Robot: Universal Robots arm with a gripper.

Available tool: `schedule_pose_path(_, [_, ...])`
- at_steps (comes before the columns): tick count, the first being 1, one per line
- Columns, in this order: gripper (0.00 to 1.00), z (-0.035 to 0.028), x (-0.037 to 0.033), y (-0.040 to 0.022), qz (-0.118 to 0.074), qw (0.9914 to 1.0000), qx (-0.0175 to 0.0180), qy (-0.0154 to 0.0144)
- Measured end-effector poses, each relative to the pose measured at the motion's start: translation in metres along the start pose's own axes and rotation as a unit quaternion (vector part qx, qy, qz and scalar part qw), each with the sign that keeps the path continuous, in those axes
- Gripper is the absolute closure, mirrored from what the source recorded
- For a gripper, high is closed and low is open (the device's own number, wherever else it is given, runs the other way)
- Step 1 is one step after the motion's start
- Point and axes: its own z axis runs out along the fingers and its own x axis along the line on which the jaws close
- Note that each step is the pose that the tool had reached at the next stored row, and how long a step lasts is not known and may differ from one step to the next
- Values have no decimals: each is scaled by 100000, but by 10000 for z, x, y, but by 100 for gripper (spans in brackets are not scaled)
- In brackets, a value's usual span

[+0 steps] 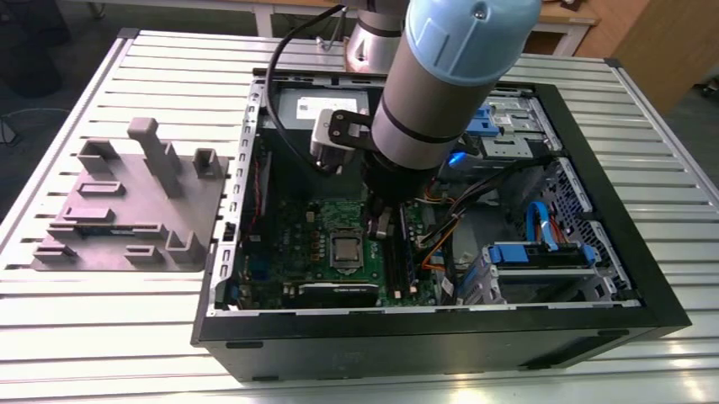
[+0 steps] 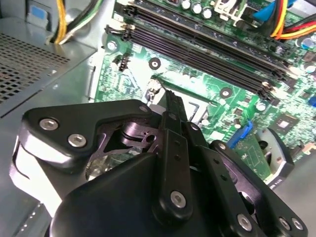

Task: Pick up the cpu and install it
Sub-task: 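Install the first cpu locking lever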

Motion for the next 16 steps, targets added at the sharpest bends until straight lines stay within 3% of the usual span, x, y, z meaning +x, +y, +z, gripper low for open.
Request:
schedule_pose_path(2, [90,10,2,-2,-339,99998,54,571])
schedule_pose_path(3, [90,16,5,-2,-629,99996,32,656])
schedule_pose_path(8, [90,40,29,-9,-2170,99973,-95,831])
schedule_pose_path(16, [90,71,107,-27,-2366,99968,-116,853])
